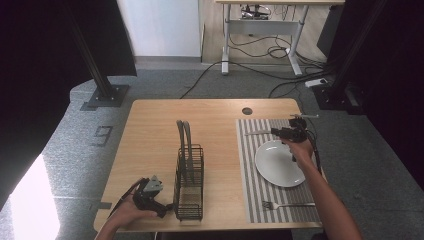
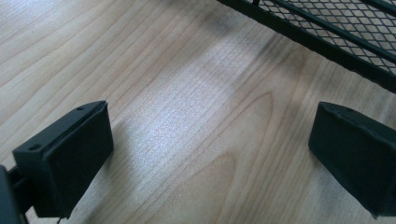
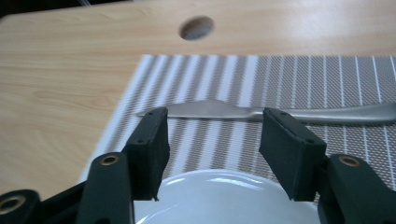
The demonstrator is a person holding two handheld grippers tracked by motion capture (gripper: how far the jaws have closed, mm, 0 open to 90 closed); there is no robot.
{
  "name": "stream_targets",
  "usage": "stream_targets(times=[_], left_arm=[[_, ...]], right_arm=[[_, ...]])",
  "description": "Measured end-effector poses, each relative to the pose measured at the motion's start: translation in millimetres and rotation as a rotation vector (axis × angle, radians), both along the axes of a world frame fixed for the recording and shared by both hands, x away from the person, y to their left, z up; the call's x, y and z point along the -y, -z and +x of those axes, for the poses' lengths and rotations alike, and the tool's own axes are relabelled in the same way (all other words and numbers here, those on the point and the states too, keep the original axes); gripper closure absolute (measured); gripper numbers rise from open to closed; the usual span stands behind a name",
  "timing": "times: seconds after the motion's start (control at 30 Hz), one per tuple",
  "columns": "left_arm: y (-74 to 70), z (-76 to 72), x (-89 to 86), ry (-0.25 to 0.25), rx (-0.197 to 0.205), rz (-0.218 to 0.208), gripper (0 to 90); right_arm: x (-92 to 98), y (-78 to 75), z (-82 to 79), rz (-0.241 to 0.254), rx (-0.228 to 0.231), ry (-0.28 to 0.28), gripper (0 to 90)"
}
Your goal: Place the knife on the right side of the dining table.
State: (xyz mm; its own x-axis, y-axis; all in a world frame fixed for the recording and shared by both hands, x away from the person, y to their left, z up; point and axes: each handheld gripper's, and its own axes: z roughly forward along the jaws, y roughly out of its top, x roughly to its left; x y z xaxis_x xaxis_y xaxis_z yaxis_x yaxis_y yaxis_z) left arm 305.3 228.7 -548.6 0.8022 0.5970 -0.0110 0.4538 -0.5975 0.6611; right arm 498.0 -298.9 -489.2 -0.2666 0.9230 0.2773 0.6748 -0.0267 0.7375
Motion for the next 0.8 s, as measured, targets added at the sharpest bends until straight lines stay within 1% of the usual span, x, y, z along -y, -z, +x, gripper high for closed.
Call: stream_targets(times=[0.03, 0.07, 0.13, 0.17, 0.2, 0.3, 0.43, 0.53, 0.67, 0.73, 0.77, 0.8], left_arm=[[0.0, 0.0, 0.0, 0.0, 0.0, 0.0, 0.0], [0.0, 0.0, 0.0, 0.0, 0.0, 0.0, 0.0], [0.0, 0.0, 0.0, 0.0, 0.0, 0.0, 0.0], [0.0, 0.0, 0.0, 0.0, 0.0, 0.0, 0.0], [0.0, 0.0, 0.0, 0.0, 0.0, 0.0, 0.0], [0.0, 0.0, 0.0, 0.0, 0.0, 0.0, 0.0], [0.0, 0.0, 0.0, 0.0, 0.0, 0.0, 0.0], [0.0, 0.0, 0.0, 0.0, 0.0, 0.0, 0.0], [0.0, -0.1, 0.0, -0.001, 0.0, 0.0, 0.0], [0.1, -0.1, 0.0, -0.001, 0.0, 0.0, 0.0], [0.1, -0.1, 0.0, -0.001, 0.0, 0.0, 0.0], [0.0, -0.2, 0.1, -0.002, 0.0, 0.0, 0.0]], right_arm=[[-1.4, -3.1, -6.1, 0.002, 0.023, -0.01, 42.4], [-3.6, -6.2, -11.3, 0.003, 0.035, -0.019, 42.4], [-8.9, -11.5, -20.6, 0.014, 0.034, -0.043, 41.9], [-8.9, -11.5, -20.6, 0.014, 0.034, -0.043, 41.9], [-16.0, -16.6, -31.4, 0.031, 0.053, -0.071, 42.3], [-28.7, -21.3, -44.1, 0.031, 0.064, -0.113, 42.1], [-50.4, -25.8, -61.4, 0.047, 0.07, -0.18, 41.6], [-66.8, -27.3, -73.3, 0.057, 0.079, -0.228, 41.3], [-86.0, -26.5, -86.8, 0.078, 0.078, -0.284, 41.0], [-94.8, -24.9, -92.9, 0.082, 0.081, -0.304, 40.6], [-94.8, -24.9, -92.9, 0.082, 0.081, -0.304, 40.6], [-104.5, -20.6, -99.5, 0.079, 0.078, -0.322, 40.3]])
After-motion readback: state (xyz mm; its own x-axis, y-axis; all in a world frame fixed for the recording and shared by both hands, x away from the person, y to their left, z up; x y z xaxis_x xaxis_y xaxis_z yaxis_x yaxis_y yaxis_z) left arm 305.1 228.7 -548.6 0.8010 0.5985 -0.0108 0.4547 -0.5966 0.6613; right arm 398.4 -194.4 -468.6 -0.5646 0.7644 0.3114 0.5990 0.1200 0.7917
